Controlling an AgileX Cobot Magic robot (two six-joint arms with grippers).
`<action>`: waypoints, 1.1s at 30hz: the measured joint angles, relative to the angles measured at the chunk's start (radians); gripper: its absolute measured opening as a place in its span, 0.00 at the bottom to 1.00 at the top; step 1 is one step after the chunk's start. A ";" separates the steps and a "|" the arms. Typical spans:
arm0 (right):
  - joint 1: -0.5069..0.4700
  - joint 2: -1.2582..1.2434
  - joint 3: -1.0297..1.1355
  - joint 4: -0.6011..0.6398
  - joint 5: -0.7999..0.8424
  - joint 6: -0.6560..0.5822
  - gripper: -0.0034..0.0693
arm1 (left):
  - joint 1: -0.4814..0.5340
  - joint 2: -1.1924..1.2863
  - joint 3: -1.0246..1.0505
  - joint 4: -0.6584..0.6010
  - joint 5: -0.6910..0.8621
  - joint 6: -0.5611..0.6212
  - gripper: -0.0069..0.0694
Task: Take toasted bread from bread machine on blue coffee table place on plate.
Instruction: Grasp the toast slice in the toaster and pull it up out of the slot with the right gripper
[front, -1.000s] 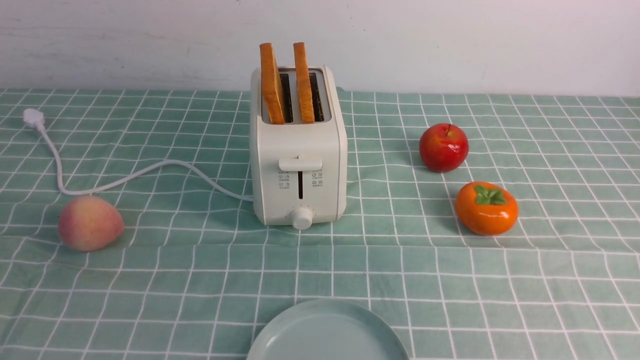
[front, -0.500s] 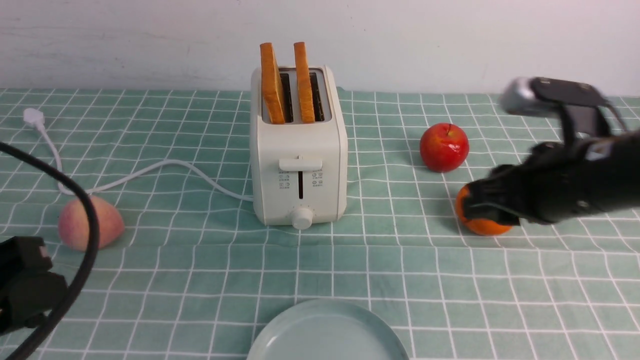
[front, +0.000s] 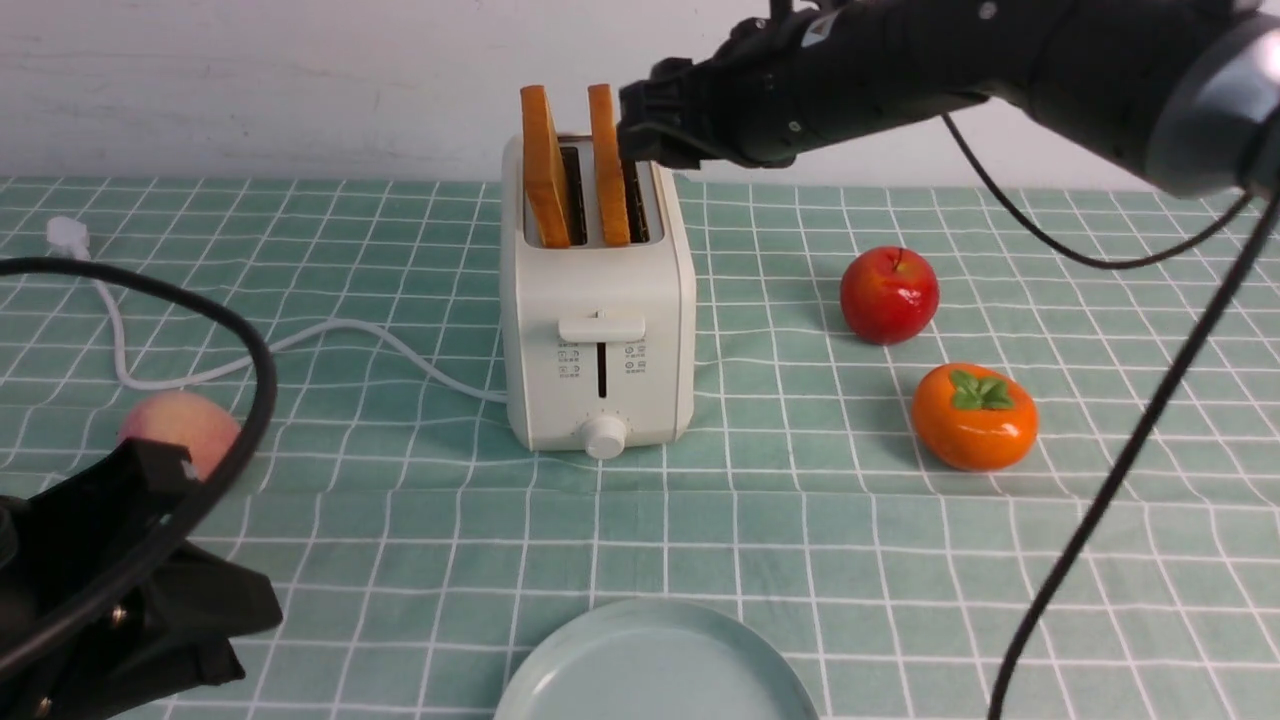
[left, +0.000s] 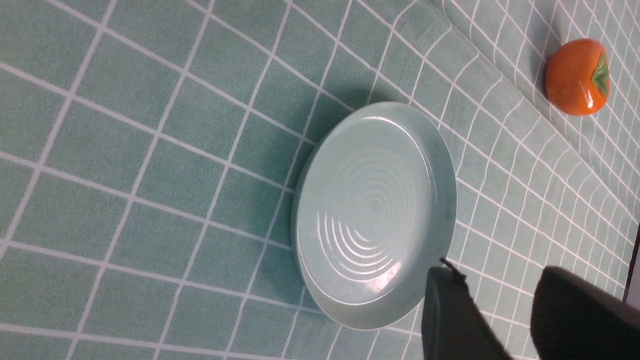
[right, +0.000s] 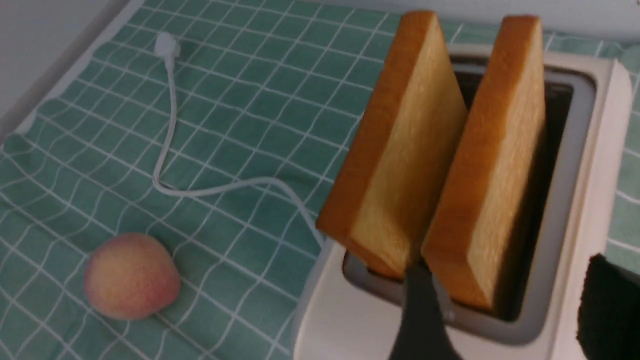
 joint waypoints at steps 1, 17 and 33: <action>0.004 0.034 -0.032 0.008 0.000 0.001 0.69 | 0.000 0.000 0.000 0.000 0.001 0.000 0.40; 0.026 0.170 -0.073 0.039 -0.116 0.002 0.64 | 0.000 0.000 0.000 0.001 0.013 0.000 0.40; 0.000 -0.058 -0.078 -0.021 -0.086 0.002 0.17 | 0.000 0.000 0.000 0.001 0.024 0.000 0.40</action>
